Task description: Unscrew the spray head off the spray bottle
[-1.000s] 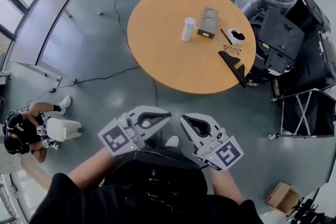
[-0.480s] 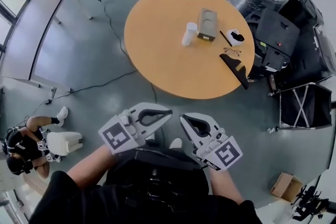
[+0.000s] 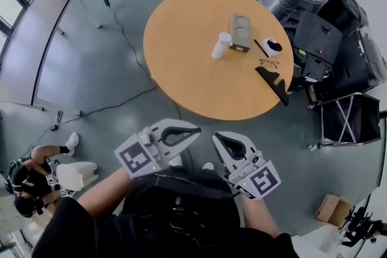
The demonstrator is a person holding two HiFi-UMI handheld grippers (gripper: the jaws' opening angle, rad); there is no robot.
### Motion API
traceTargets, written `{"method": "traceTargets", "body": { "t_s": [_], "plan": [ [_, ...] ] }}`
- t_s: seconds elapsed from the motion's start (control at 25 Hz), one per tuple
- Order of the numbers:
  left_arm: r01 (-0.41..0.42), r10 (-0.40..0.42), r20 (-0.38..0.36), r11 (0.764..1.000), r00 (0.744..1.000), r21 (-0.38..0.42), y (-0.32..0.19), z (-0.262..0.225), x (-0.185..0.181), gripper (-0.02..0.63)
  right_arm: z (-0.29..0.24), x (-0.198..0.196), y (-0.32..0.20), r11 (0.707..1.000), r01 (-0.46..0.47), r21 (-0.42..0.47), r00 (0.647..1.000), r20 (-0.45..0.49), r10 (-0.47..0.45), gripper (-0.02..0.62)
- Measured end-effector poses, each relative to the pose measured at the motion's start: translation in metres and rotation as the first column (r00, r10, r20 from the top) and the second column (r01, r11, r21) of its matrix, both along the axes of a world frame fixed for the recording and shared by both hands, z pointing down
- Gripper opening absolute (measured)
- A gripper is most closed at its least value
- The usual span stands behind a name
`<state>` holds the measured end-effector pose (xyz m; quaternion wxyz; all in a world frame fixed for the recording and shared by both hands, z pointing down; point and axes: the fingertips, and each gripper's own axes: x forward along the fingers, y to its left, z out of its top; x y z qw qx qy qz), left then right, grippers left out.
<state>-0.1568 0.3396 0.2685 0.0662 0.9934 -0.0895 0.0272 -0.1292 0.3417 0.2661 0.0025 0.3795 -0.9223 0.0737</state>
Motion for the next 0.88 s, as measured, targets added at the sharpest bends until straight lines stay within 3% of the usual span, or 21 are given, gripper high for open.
{"method": "traceTargets", "body": {
  "t_s": [0.36,0.52,0.88],
  "plan": [
    [0.002,-0.003,-0.007,1.000,1.000,-0.009,-0.024,0.010,0.015,0.002,0.010,0.017,-0.017,1.000,-0.012,-0.002,1.000,0.003,0.012,0.005],
    [0.046,-0.046,-0.012,0.999,0.999,-0.003,-0.042,0.011,0.027,0.002,0.012,0.030,-0.028,1.000,0.021,0.001,1.000,0.020,-0.021,0.005],
    [0.121,-0.121,0.014,0.993,0.993,-0.006,-0.065,0.009,0.095,0.002,0.008,0.093,-0.059,0.993,0.120,0.014,0.992,0.036,-0.120,0.005]
  ]
}}
